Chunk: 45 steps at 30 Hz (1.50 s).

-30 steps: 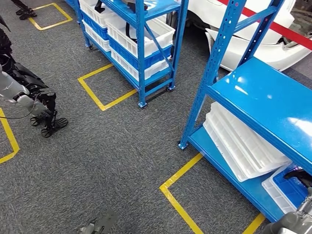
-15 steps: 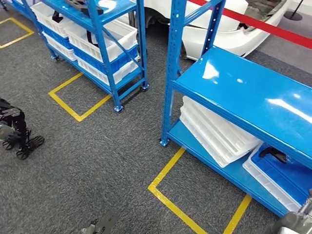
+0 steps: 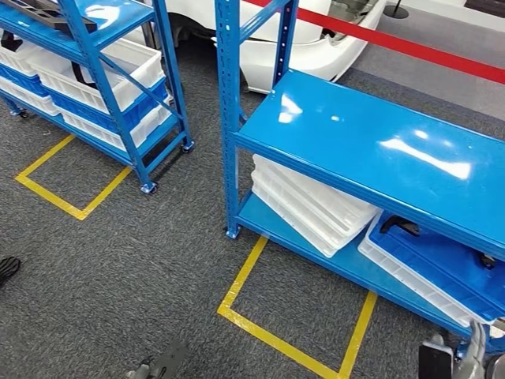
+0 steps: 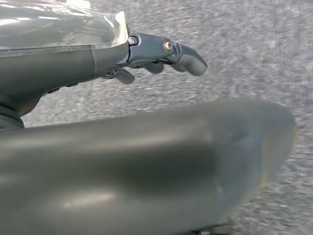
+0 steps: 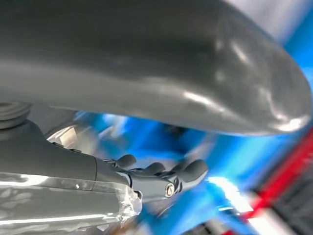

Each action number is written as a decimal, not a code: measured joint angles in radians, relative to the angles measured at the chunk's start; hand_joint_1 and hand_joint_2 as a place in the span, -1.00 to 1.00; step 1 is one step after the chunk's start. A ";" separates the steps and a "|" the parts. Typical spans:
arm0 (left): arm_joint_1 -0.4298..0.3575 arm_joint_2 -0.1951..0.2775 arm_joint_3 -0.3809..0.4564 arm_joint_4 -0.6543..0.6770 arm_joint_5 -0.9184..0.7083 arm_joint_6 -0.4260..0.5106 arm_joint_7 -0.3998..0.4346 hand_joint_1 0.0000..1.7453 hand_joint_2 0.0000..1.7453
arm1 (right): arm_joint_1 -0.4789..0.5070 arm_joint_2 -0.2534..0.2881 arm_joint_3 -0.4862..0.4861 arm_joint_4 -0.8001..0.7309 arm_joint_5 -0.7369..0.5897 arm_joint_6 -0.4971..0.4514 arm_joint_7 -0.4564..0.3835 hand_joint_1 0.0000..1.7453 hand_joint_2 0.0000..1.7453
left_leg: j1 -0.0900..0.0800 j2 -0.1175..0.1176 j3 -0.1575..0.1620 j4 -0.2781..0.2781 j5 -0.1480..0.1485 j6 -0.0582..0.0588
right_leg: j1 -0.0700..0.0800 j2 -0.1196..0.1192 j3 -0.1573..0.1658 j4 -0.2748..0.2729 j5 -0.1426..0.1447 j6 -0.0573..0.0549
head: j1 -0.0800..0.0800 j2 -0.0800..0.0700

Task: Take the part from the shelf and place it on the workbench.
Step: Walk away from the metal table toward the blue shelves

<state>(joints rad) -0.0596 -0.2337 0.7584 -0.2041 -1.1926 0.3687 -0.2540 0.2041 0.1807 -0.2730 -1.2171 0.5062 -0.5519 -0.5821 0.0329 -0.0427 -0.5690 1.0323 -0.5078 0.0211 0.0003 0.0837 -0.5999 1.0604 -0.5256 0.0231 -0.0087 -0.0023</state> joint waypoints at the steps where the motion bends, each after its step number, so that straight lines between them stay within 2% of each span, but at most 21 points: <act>1: 0.000 -0.001 0.001 0.000 0.000 0.002 0.001 -1.00 -1.00 | -0.039 -0.008 -0.065 0.127 0.011 -0.001 -0.018 -1.00 -1.00 | -0.001 0.011 0.003 -0.002 -0.001 0.004 | -0.002 -0.032 -0.025 0.049 -0.024 0.007 | 0.002 0.000; 3: 0.004 -0.003 0.004 0.000 0.000 0.006 0.005 -1.00 -1.00 | -0.098 -0.025 -0.169 0.347 0.020 -0.003 -0.006 -1.00 -1.00 | -0.004 0.035 0.008 -0.002 -0.007 0.010 | -0.008 -0.070 -0.097 0.181 -0.074 0.018 | 0.004 0.000; 5: 0.008 -0.003 0.007 0.000 -0.001 0.009 0.010 -1.00 -1.00 | -0.126 -0.037 -0.248 0.522 0.023 -0.001 0.041 -1.00 -1.00 | -0.006 0.056 0.015 -0.002 -0.015 0.010 | -0.011 -0.079 -0.130 0.230 -0.068 0.022 | 0.004 0.000; 8: 0.007 -0.005 0.011 0.000 -0.001 0.009 0.011 -1.00 -1.00 | -0.154 -0.046 -0.325 0.694 0.025 0.005 0.092 -1.00 -1.00 | -0.009 0.088 0.036 -0.003 -0.032 0.001 | -0.005 -0.114 -0.055 0.060 0.033 0.013 | 0.004 0.000; 9: 0.007 -0.005 0.011 0.000 -0.001 0.010 0.012 -1.00 -1.00 | -0.166 -0.048 -0.342 0.735 0.028 0.008 0.119 -1.00 -1.00 | -0.012 0.100 0.042 -0.004 -0.038 -0.004 | 0.001 -0.132 -0.031 0.007 0.051 0.006 | 0.004 0.000; 11: 0.005 -0.005 0.012 0.000 -0.002 0.012 0.013 -1.00 -1.00 | -0.187 -0.050 -0.371 0.802 0.035 0.020 0.198 -1.00 -1.00 | -0.016 0.122 0.051 -0.008 -0.047 -0.015 | 0.012 -0.147 -0.017 -0.027 0.050 -0.007 | 0.003 0.000; 13: 0.002 -0.006 0.014 0.000 -0.004 0.014 0.014 -1.00 -1.00 | -0.195 -0.051 -0.397 0.852 0.038 0.034 0.286 -1.00 -1.00 | -0.016 0.138 0.061 -0.013 -0.054 -0.025 | 0.012 -0.128 -0.016 -0.032 0.049 -0.020 | 0.003 0.000; 15: -0.002 -0.007 0.015 0.000 -0.007 0.017 0.013 -1.00 -1.00 | -0.199 -0.050 -0.419 0.891 0.041 0.045 0.351 -1.00 -1.00 | -0.015 0.117 0.058 0.011 -0.077 -0.031 | 0.006 -0.110 -0.008 -0.041 0.049 -0.032 | 0.001 0.000; 17: -0.002 -0.007 0.017 0.000 -0.008 0.019 0.012 -1.00 -1.00 | -0.208 -0.049 -0.432 0.921 0.047 0.056 0.392 -1.00 -1.00 | -0.014 0.077 0.010 0.116 -0.130 -0.033 | 0.003 -0.087 -0.001 -0.046 0.048 -0.043 | -0.002 0.000; 19: 0.002 -0.007 0.019 0.000 -0.008 0.020 0.012 -1.00 -1.00 | -0.217 -0.049 -0.439 0.943 0.055 0.074 0.419 -1.00 -1.00 | -0.014 0.058 -0.061 0.242 -0.171 -0.034 | 0.004 -0.059 0.002 -0.046 0.045 -0.048 | -0.004 0.000; 21: 0.003 -0.007 0.020 0.000 -0.009 0.020 0.012 -1.00 -1.00 | -0.219 -0.049 -0.441 0.959 0.064 0.094 0.437 -1.00 -1.00 | -0.015 0.052 -0.085 0.254 -0.140 -0.033 | 0.004 -0.029 0.010 -0.045 0.042 -0.048 | -0.004 0.000; 24: 0.003 -0.007 0.020 0.000 -0.010 0.020 0.012 -1.00 -1.00 | -0.220 -0.049 -0.441 0.968 0.071 0.106 0.447 -1.00 -1.00 | -0.014 0.048 -0.063 0.178 -0.075 -0.029 | 0.004 -0.007 0.018 -0.045 0.038 -0.046 | -0.004 0.000; 27: 0.002 -0.007 0.020 0.000 -0.010 0.020 0.012 -1.00 -1.00 | -0.220 -0.049 -0.441 0.969 0.072 0.107 0.448 -1.00 -1.00 | -0.013 0.044 -0.054 0.153 -0.060 -0.029 | 0.004 -0.003 0.019 -0.044 0.037 -0.045 | -0.004 0.000; 30: 0.001 -0.007 0.022 0.000 -0.016 0.020 0.013 -1.00 -1.00 | -0.223 -0.049 -0.442 0.980 0.082 0.133 0.465 -1.00 -1.00 | -0.009 0.007 -0.013 0.048 -0.015 -0.021 | 0.002 0.028 0.018 -0.040 0.031 -0.031 | -0.003 0.000; 32: -0.003 -0.007 0.023 0.000 -0.022 0.019 0.014 -1.00 -1.00 | -0.224 -0.048 -0.441 0.991 0.098 0.168 0.484 -1.00 -1.00 | -0.006 -0.004 0.010 -0.003 -0.007 -0.007 | 0.000 0.014 0.003 -0.015 0.014 -0.009 | 0.000 0.000; 35: -0.002 -0.008 0.024 0.000 -0.024 0.019 0.014 -1.00 -1.00 | -0.233 -0.045 -0.440 0.997 0.112 0.200 0.496 -1.00 -1.00 | -0.007 0.037 0.018 -0.008 -0.011 0.007 | -0.006 -0.064 -0.076 0.139 -0.060 0.015 | 0.006 0.000; 37: 0.001 -0.007 0.025 0.000 -0.024 0.018 0.014 -1.00 -1.00 | -0.236 -0.045 -0.439 0.998 0.118 0.217 0.503 -1.00 -1.00 | -0.007 0.060 0.022 -0.008 -0.016 0.006 | -0.014 -0.076 -0.127 0.229 -0.081 0.024 | 0.006 0.000; 39: 0.000 -0.007 0.025 0.000 -0.027 0.017 0.014 -1.00 -1.00 | -0.235 -0.045 -0.438 0.999 0.124 0.229 0.515 -1.00 -1.00 | -0.005 0.073 0.030 -0.008 -0.024 0.000 | -0.019 -0.082 -0.106 0.179 -0.031 0.028 | 0.006 0.000; 41: -0.002 -0.007 0.025 0.000 -0.032 0.014 0.014 -1.00 -1.00 | -0.235 -0.044 -0.436 1.001 0.134 0.240 0.530 -1.00 -1.00 | -0.005 0.080 0.039 -0.008 -0.032 -0.010 | -0.018 -0.093 -0.038 0.041 0.032 0.024 | 0.006 0.000; 43: -0.005 -0.007 0.025 0.000 -0.037 0.011 0.012 -1.00 -1.00 | -0.236 -0.044 -0.432 1.004 0.147 0.248 0.545 -1.00 -1.00 | -0.007 0.084 0.043 -0.010 -0.038 -0.020 | -0.012 -0.100 -0.003 -0.030 0.047 0.014 | 0.005 0.000; 45: -0.006 -0.007 0.025 0.000 -0.039 0.009 0.012 -1.00 -1.00 | -0.236 -0.043 -0.427 1.006 0.158 0.251 0.565 -1.00 -1.00 | -0.007 0.086 0.048 -0.016 -0.039 -0.031 | -0.007 -0.097 -0.001 -0.035 0.040 0.002 | 0.004 0.000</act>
<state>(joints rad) -0.0660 -0.2409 0.7832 -0.2041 -1.2312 0.3779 -0.2418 -0.0318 0.1381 -0.7004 -0.2110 0.6639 -0.3007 -0.0171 0.0259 0.0437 -0.5209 1.0165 -0.5467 -0.0103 -0.0066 -0.0135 -0.6013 1.0257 -0.4860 0.0248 -0.0048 -0.0023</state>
